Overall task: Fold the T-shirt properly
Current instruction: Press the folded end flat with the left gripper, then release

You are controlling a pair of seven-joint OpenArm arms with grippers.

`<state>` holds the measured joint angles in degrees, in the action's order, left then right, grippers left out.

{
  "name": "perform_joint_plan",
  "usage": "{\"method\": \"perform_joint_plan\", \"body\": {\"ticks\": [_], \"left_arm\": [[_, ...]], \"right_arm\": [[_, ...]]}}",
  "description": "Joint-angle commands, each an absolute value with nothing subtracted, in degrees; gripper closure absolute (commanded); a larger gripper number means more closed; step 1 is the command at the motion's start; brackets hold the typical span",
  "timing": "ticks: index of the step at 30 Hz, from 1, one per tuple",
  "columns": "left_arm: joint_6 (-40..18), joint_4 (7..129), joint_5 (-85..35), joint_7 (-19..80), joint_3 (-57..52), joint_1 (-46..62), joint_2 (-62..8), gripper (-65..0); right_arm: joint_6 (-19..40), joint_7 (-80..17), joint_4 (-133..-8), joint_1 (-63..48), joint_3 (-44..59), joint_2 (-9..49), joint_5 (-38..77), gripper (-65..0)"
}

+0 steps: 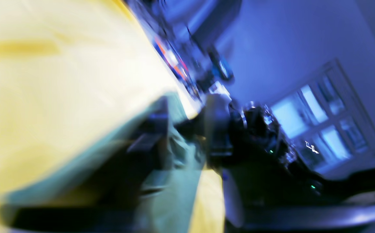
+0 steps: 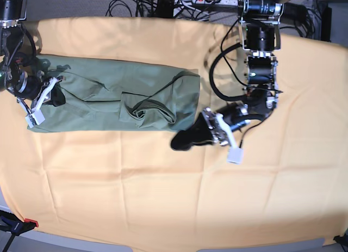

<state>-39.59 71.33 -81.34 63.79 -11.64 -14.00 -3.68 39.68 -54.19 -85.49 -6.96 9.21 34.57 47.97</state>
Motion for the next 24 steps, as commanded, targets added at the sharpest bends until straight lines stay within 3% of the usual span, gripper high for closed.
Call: {"method": "perform_joint_plan", "body": {"ticks": [1, 7, 11, 24], "left_arm": [[-40.0, 72.5, -82.0, 64.1, -13.7, -15.3, -3.7, 0.0], [-40.0, 72.5, -68.7, 59.7, -17.7, -15.1, -5.7, 0.0], [-35.6, 72.5, -57.4, 55.2, -14.8, -15.1, -6.9, 0.0], [-35.5, 72.5, -48.1, 55.2, -0.8, -15.1, -6.9, 0.0]], "right_arm": [[40.0, -55.3, -85.8, -6.8, 9.1, 35.1, 47.7, 0.0], [40.0, -55.2, -85.8, -6.8, 9.1, 35.1, 47.8, 0.0], [40.0, -55.2, -85.8, -6.8, 9.1, 35.1, 47.7, 0.0], [40.0, -55.2, -85.8, -6.8, 9.1, 35.1, 47.9, 0.0]]}}
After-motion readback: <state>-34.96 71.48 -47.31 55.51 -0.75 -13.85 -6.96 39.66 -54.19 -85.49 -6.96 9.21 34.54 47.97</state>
